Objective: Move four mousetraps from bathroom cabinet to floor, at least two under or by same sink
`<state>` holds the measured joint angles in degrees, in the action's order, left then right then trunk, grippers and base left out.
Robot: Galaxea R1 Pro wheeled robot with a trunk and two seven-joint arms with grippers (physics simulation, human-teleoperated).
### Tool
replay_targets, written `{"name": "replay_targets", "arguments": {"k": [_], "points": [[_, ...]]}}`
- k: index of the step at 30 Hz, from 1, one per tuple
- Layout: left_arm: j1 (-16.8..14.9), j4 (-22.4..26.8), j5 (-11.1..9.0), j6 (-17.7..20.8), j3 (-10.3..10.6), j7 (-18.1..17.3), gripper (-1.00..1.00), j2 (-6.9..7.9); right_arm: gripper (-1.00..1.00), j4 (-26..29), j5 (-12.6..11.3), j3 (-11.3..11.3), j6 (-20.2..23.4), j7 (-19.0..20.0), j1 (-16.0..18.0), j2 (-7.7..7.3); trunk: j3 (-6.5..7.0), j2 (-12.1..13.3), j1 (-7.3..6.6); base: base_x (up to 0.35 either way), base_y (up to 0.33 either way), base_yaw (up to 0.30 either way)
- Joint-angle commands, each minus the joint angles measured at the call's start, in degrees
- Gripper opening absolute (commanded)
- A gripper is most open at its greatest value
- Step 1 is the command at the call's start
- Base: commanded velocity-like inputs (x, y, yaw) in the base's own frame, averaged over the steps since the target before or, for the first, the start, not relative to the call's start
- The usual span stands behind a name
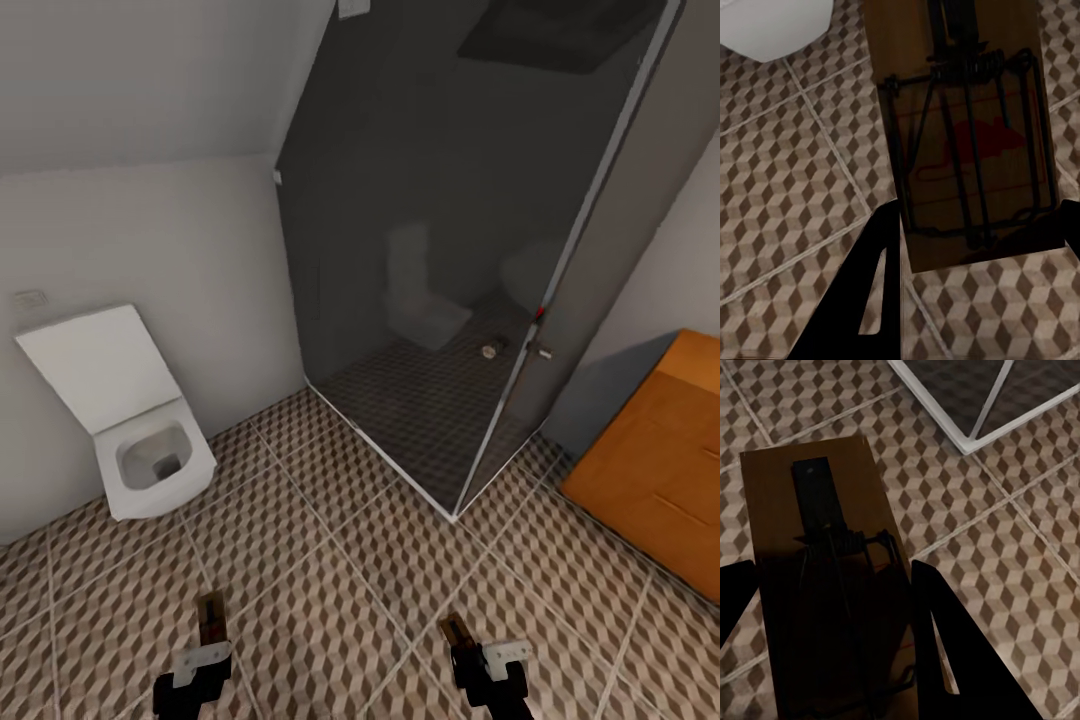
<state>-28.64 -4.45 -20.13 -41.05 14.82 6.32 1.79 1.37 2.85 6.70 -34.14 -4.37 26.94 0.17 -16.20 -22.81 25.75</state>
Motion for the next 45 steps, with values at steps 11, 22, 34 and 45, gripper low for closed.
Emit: {"name": "replay_targets", "arguments": {"k": [11, 22, 34, 45], "points": [[-0.1, -0.2, 0.1, -0.3, 0.5, 0.4, -1.00, -0.04, -1.00, -0.1, 0.2, 0.3, -0.1, -0.5, 0.0, 0.00, -0.62, -0.1, 0.03, 0.000, 0.000, 0.250], [-0.1, -0.2, 0.1, -0.3, 0.5, 0.4, -1.00, -0.05, -1.00, -0.1, 0.2, 0.3, -0.1, -0.5, 0.0, 0.00, -1.14, -0.1, 0.03, 0.000, 0.000, 0.250], [-0.1, -0.2, 0.1, -0.3, 0.5, 0.4, -1.00, -0.30, -1.00, -0.1, 0.2, 0.3, -0.1, -0.5, 0.0, 0.00, -1.71, -0.1, 0.03, 0.000, -0.018, 0.247], [-0.1, -0.2, 0.1, -0.2, 0.5, 0.4, -1.00, -0.36, -1.00, -0.1, 0.2, 0.3, -0.1, -0.5, 0.0, 0.00, -2.26, -0.1, 0.03, 0.008, -0.225, 0.243]]}}
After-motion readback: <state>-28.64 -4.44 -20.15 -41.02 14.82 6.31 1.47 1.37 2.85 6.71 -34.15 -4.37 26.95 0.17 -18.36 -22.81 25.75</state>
